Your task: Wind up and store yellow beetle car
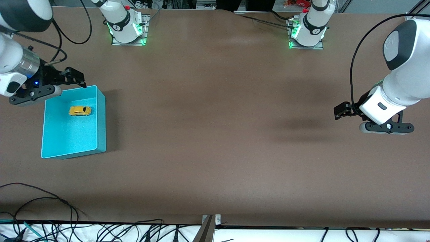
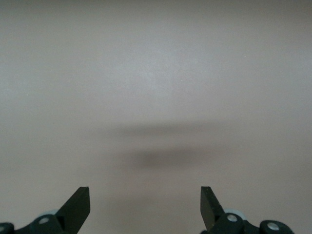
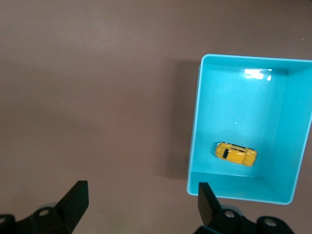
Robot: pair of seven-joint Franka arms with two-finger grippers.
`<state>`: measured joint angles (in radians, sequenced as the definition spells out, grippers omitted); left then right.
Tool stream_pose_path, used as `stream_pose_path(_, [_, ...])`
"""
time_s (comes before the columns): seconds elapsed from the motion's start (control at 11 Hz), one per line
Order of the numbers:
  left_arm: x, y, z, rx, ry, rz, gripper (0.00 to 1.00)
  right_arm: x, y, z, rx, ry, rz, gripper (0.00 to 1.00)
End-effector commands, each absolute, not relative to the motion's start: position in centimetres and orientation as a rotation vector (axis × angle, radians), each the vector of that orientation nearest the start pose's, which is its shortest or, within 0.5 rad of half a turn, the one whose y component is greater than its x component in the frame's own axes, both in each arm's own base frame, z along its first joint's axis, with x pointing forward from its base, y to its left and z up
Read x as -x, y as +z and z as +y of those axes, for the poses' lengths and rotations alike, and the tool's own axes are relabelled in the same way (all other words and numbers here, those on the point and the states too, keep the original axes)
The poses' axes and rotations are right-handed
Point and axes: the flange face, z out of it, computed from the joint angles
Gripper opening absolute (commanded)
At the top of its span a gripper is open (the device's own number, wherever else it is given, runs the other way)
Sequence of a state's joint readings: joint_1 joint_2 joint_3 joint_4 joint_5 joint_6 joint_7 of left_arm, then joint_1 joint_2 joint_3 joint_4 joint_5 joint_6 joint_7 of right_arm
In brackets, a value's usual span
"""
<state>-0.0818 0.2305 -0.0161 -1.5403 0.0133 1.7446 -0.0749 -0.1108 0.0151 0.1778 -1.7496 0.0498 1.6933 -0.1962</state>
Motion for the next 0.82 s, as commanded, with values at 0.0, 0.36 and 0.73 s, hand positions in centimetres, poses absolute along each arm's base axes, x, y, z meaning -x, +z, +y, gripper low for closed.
stream_pose_path(0.0, [-62.9, 52.3, -6.1, 3.148, 0.030, 0.039, 1.00, -55.4, 56.9, 6.6, 3.080, 0.031, -0.250, 1.00])
stream_pose_path(0.36, [-62.9, 52.2, -5.9, 3.148, 0.032, 0.049, 1.00, -55.6, 58.9, 6.1, 3.098, -0.063, -0.255, 1.00])
stream_pose_path(0.73, [-63.3, 51.8, -3.2, 3.137, 0.041, -0.009, 1.00, -55.9, 59.5, 4.0, 3.137, -0.084, -0.215, 1.00])
